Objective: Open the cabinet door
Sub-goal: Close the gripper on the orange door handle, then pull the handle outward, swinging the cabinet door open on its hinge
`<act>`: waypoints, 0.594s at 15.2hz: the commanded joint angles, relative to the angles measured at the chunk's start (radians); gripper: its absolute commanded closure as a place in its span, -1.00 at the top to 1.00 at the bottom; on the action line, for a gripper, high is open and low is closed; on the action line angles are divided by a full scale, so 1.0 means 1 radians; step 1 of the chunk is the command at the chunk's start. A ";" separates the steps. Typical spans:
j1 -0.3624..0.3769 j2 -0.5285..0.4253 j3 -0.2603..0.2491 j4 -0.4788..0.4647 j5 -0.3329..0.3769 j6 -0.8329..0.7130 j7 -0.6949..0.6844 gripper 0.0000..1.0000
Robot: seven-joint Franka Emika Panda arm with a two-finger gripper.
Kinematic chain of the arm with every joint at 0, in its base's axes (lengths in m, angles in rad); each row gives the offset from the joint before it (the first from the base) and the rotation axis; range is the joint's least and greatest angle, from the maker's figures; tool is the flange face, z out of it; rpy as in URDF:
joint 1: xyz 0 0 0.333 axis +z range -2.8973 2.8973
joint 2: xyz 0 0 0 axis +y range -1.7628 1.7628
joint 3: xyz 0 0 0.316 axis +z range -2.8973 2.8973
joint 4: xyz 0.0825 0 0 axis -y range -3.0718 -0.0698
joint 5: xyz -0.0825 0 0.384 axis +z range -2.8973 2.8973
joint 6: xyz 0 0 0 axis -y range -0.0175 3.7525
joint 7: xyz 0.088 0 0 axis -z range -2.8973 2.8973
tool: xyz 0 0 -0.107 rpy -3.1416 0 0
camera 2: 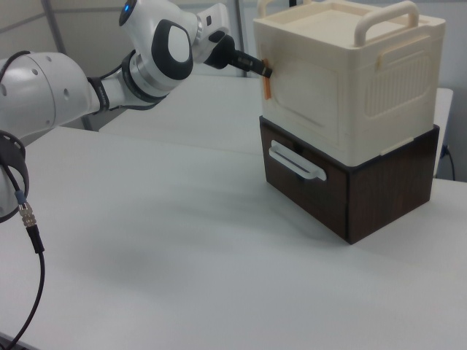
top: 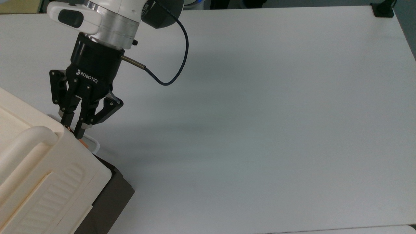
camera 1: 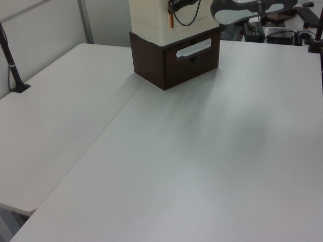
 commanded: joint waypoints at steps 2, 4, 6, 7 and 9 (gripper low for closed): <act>0.007 0.007 -0.003 -0.009 -0.031 0.015 0.006 -0.84; 0.009 0.001 -0.001 -0.018 -0.030 0.004 -0.010 -0.85; 0.011 -0.014 0.002 -0.038 -0.020 -0.007 -0.011 -0.90; 0.011 -0.028 0.005 -0.054 -0.017 -0.033 -0.011 -0.90; 0.015 -0.043 0.031 -0.057 -0.011 -0.094 -0.010 -0.92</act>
